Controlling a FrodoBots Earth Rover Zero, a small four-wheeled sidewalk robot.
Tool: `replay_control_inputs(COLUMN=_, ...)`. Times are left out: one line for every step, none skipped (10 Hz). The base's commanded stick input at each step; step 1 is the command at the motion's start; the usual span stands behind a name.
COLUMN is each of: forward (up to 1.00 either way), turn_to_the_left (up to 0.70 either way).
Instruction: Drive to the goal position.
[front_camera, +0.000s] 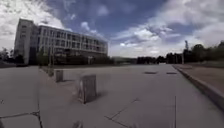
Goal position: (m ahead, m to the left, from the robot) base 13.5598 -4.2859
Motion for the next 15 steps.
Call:
replay_control_inputs(forward=1.00, turn_to_the_left=-0.02)
replay_control_inputs(forward=1.00, turn_to_the_left=0.00)
replay_control_inputs(forward=1.00, turn_to_the_left=0.00)
replay_control_inputs(forward=1.00, turn_to_the_left=0.00)
replay_control_inputs(forward=1.00, turn_to_the_left=0.00)
replay_control_inputs(forward=1.00, turn_to_the_left=-0.17)
replay_control_inputs(forward=1.00, turn_to_the_left=-0.30)
replay_control_inputs(forward=1.00, turn_to_the_left=-0.39)
replay_control_inputs(forward=1.00, turn_to_the_left=-0.40)
replay_control_inputs(forward=1.00, turn_to_the_left=-0.40)
replay_control_inputs(forward=1.00, turn_to_the_left=-0.40)
replay_control_inputs(forward=1.00, turn_to_the_left=-0.40)
replay_control_inputs(forward=1.00, turn_to_the_left=-0.40)
replay_control_inputs(forward=1.00, turn_to_the_left=-0.40)
replay_control_inputs(forward=1.00, turn_to_the_left=-0.40)
